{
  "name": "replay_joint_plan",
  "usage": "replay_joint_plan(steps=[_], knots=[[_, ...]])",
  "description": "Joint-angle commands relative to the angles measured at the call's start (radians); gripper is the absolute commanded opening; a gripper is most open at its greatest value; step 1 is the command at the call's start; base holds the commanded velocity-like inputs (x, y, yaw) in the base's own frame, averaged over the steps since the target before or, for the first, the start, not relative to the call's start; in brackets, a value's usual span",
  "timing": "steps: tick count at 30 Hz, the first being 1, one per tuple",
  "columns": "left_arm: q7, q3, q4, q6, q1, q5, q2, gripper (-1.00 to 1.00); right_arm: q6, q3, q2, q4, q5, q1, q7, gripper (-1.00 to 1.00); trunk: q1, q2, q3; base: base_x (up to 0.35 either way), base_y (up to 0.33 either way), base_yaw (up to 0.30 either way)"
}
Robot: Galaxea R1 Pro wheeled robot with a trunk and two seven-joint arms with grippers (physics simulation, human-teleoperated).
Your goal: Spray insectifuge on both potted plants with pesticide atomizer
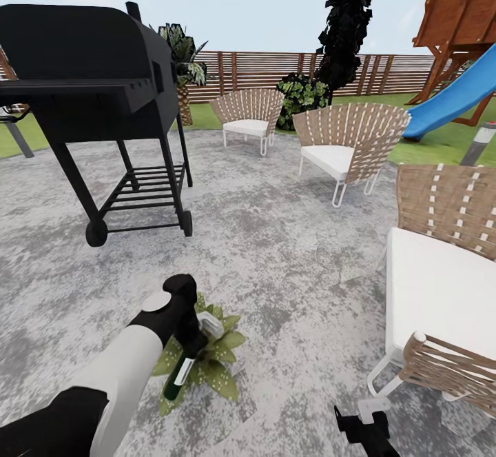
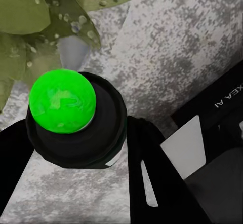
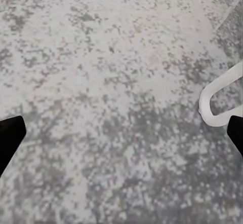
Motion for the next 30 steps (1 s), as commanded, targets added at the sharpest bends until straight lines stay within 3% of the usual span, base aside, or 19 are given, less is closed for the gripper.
replay_joint_plan(steps=[1, 7, 18, 21, 23, 24, 30], knots=[[-0.011, -0.001, -0.001, 0.011, 0.000, -0.012, 0.000, -1.00, -0.003, -0.008, 0.000, 0.001, 0.011, -0.001, -0.002, 1.00, 0.000, 0.000, -0.001, 0.156, 0.000, 0.000], [-0.013, -0.002, -0.001, 0.010, 0.000, -0.014, 0.000, -1.00, -0.003, -0.008, 0.000, 0.001, 0.011, -0.001, -0.002, 1.00, 0.000, 0.000, -0.001, 0.256, 0.000, 0.000], [-0.013, -0.002, -0.002, 0.012, 0.000, -0.015, -0.003, -1.00, -0.003, -0.006, 0.008, 0.006, 0.017, 0.000, 0.000, 1.00, 0.000, 0.000, -0.001, 0.014, 0.000, 0.000], [-0.014, -0.002, -0.003, 0.012, -0.001, -0.014, -0.005, -1.00, -0.004, -0.006, 0.021, 0.052, 0.063, 0.000, 0.001, 1.00, 0.000, 0.000, -0.001, 0.000, 0.000, 0.000], [-0.015, -0.002, -0.003, 0.012, -0.002, -0.014, -0.009, -1.00, -0.005, -0.007, 0.037, 0.072, 0.160, 0.000, -0.002, 1.00, 0.000, 0.000, -0.001, 0.000, 0.000, 0.000], [-0.015, -0.002, -0.003, 0.012, -0.002, -0.014, -0.010, -1.00, -0.005, -0.007, 0.040, 0.075, 0.181, 0.000, -0.002, 1.00, 0.000, 0.000, -0.001, 0.000, 0.000, 0.000], [-0.015, -0.002, -0.003, 0.010, -0.011, -0.014, -0.011, -1.00, -0.005, -0.008, 0.042, 0.076, 0.194, 0.000, -0.004, 1.00, 0.000, 0.000, -0.001, 0.068, -0.037, 0.000]])
